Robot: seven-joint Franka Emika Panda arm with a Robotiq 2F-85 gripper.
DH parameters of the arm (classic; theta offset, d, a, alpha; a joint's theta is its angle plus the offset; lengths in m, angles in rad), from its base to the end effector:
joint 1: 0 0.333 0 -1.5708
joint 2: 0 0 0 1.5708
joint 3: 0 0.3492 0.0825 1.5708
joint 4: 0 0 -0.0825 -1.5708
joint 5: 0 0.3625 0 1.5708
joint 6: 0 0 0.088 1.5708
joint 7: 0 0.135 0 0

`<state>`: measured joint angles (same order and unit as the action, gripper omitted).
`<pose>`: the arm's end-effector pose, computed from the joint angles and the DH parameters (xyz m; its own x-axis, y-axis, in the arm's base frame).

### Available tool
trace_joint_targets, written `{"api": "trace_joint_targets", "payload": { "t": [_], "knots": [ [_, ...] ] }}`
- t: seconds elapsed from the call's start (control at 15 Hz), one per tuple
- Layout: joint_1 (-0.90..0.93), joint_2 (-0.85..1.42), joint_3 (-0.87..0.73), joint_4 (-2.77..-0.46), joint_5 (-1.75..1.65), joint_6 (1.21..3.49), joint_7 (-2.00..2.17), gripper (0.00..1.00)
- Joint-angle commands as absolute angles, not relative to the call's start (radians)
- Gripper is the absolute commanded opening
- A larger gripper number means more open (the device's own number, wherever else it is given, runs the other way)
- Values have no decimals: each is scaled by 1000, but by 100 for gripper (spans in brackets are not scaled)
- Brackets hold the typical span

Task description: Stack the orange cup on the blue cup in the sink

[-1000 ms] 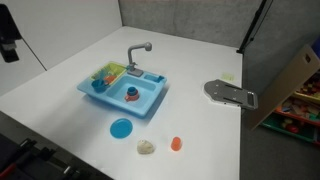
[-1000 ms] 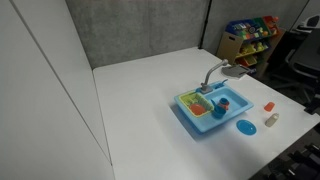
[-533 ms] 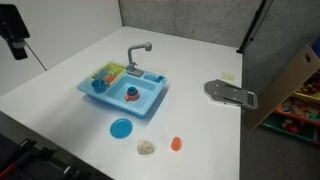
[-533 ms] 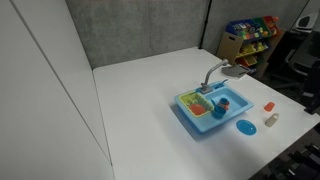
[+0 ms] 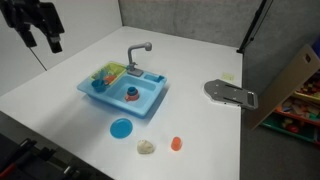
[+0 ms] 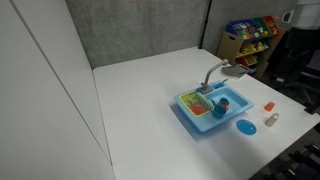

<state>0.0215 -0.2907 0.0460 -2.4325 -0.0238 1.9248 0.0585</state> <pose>0.3847 0.0240 0.4138 0.9769 0.0110 -0.2134 0.0212 -0.9987 0.0457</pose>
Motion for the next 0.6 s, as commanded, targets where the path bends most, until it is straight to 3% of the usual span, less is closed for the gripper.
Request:
{"api": "trace_joint_targets", "payload": {
  "t": [0.0, 0.53],
  "knots": [
    [-24, -204, 21, -2368, -71, 1971, 113, 100],
    [-106, -53, -58, -2342, -144, 2168, 203, 100]
  ]
}}
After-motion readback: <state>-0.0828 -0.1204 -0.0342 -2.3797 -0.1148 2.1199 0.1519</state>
